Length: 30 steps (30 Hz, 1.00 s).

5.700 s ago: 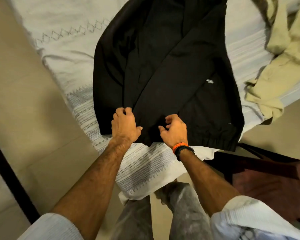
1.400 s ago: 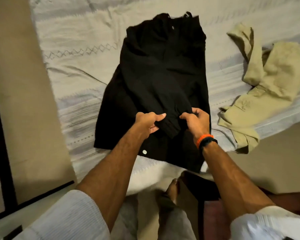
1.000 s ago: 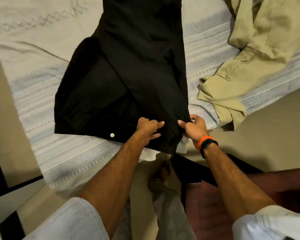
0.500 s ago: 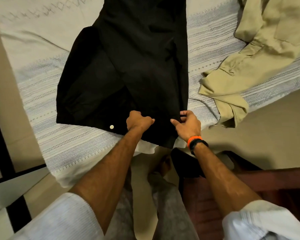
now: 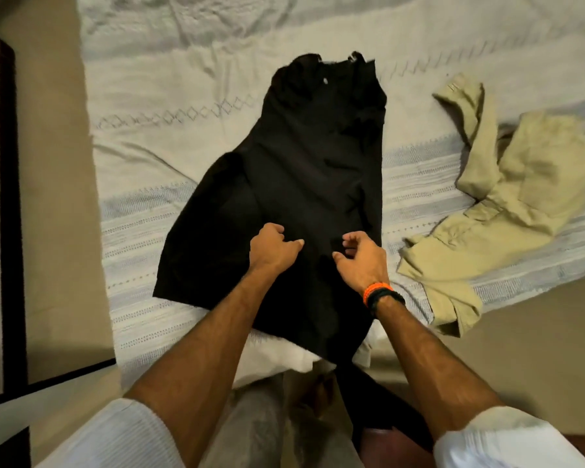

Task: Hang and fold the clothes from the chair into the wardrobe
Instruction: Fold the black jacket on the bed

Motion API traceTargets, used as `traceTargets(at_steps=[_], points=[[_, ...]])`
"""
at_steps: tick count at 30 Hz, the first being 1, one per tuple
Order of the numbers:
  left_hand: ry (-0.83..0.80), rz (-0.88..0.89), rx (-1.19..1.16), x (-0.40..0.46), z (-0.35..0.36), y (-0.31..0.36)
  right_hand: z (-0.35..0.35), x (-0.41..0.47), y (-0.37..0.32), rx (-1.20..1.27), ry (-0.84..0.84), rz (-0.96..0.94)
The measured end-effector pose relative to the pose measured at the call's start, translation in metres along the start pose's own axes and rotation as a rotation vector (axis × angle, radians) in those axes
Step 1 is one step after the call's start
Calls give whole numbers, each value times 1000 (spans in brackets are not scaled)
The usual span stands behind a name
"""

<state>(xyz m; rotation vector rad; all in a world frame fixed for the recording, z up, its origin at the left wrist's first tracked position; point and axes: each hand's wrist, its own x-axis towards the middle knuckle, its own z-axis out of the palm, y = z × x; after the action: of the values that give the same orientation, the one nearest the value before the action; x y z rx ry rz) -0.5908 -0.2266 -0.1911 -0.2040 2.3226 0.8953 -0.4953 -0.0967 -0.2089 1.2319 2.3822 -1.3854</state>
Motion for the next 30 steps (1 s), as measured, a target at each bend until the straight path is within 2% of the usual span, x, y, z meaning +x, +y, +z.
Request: traceTargets(at_steps=[7, 12, 19, 21, 26, 28, 30], points=[[65, 116, 99, 90, -36, 36, 27, 93, -78, -152, -93, -143], [34, 308, 289, 152, -54, 54, 53, 154, -123, -265, -125, -235], [26, 468, 607, 228, -51, 58, 89, 237, -160, -565, -91, -521], [8, 473, 674, 245, -52, 51, 99, 258, -164, -659, -97, -618], [-45, 315, 711, 288, -52, 28, 121, 316, -161, -834, -303, -637], [-42, 313, 708, 300, -52, 20, 129, 333, -165, -835, -293, -690], [-39, 316, 699, 308, -53, 16, 136, 341, -174, -808, -209, -804]])
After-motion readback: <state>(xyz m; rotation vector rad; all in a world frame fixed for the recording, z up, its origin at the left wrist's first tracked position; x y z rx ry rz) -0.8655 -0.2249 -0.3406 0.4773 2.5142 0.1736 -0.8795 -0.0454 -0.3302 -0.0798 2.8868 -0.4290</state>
